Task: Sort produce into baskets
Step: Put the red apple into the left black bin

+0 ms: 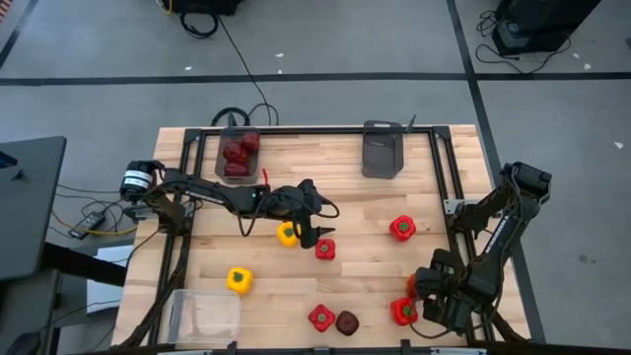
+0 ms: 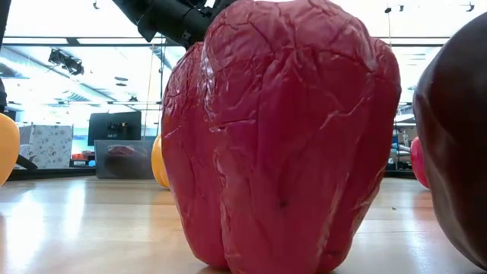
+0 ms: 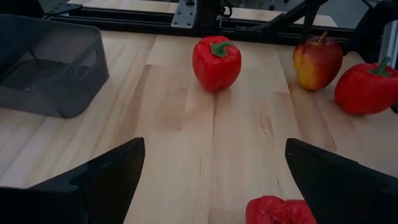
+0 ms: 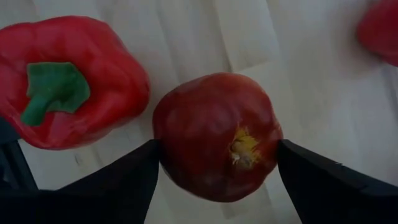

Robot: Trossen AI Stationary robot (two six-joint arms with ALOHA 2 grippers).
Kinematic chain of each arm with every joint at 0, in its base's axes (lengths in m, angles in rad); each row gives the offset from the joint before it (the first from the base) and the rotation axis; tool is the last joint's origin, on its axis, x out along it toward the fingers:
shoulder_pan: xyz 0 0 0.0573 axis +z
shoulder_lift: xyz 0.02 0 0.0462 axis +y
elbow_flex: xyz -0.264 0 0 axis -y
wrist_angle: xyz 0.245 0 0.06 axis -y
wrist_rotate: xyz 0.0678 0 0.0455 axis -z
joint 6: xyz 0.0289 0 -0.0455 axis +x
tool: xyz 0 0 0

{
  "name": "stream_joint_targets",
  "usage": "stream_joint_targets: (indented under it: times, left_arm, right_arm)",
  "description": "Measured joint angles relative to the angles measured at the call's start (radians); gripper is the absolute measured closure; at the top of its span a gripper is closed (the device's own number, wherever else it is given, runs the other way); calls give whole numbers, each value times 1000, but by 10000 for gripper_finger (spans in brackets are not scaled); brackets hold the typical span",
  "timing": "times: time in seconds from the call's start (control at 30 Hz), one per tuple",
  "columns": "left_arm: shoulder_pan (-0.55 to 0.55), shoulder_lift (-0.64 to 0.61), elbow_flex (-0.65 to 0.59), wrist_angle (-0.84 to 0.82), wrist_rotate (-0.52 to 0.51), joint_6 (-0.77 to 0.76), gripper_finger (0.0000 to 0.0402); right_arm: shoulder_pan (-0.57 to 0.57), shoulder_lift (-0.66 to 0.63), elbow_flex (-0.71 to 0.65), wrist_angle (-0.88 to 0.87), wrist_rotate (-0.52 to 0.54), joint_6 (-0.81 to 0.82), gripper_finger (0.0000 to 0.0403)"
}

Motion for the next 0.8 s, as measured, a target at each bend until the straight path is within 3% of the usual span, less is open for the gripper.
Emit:
stream_joint_targets:
  times: [0.43,0.57,0.8]
  left_arm:
    - [0,1,0,0,0,0,9]
    - [0,2,0,1,-6,0,9]
    - [0,2,0,1,-11,0,9]
  right_arm:
    - [7,17,5,-6,-3,59,70]
    - [16,25,61,-103,-22,64,85]
    - [26,21,167,-194,41,55,110]
